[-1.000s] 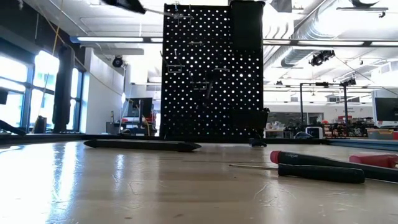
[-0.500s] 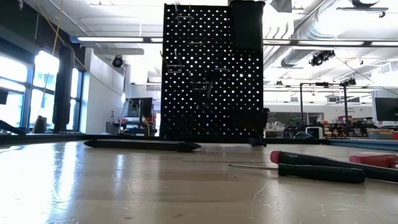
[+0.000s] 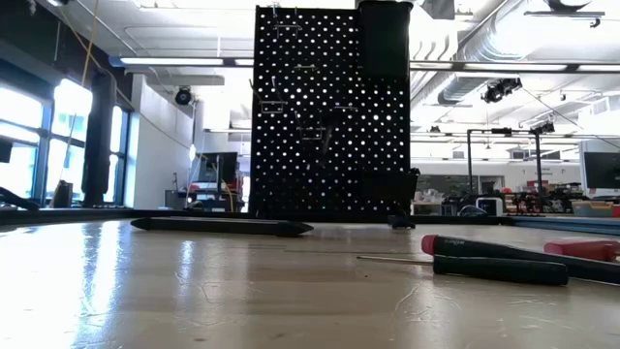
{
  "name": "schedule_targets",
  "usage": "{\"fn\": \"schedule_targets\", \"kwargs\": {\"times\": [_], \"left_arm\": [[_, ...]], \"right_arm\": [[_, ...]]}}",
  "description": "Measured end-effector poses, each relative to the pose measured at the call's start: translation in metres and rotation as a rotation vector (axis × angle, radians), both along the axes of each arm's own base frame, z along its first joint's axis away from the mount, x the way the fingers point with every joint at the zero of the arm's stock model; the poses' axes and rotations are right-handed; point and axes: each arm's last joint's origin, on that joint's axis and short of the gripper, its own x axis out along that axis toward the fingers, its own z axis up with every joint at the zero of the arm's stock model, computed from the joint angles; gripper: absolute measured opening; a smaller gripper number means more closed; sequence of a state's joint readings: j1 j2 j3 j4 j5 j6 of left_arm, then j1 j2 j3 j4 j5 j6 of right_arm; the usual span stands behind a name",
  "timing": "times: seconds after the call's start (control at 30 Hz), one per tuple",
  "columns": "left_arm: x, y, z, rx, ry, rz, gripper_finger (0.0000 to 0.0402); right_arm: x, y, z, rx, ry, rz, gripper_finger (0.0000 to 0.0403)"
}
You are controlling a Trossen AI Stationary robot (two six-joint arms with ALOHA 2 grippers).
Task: Hang tools onto peg board
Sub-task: Hang the big wrench onto the peg board
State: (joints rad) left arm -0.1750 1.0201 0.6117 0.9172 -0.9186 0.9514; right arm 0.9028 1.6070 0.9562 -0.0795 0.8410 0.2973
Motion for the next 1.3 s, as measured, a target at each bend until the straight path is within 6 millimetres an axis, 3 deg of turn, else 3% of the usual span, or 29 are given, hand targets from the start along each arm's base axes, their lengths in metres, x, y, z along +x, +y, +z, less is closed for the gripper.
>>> {"fn": "schedule_targets", "kwargs": {"times": [0.27,0.97,1.3], "left_arm": [[-0.01,0.013,-0.015,-0.011,-0.016,0.002,0.0115],[-0.01,0.024,-0.018,0.051,0.085,0.095,0.0115],[-0.019,0.025,-0.013,0.058,0.111,0.123,0.0115]], "right_arm": [[0.002,-0.004,-0.002,-0.002,0.018,-0.016,0.0003],[0.002,-0.007,-0.005,0.027,0.055,-0.029,0.0003],[0.001,-0.007,-0.006,0.039,0.071,-0.035,0.0003]]}}
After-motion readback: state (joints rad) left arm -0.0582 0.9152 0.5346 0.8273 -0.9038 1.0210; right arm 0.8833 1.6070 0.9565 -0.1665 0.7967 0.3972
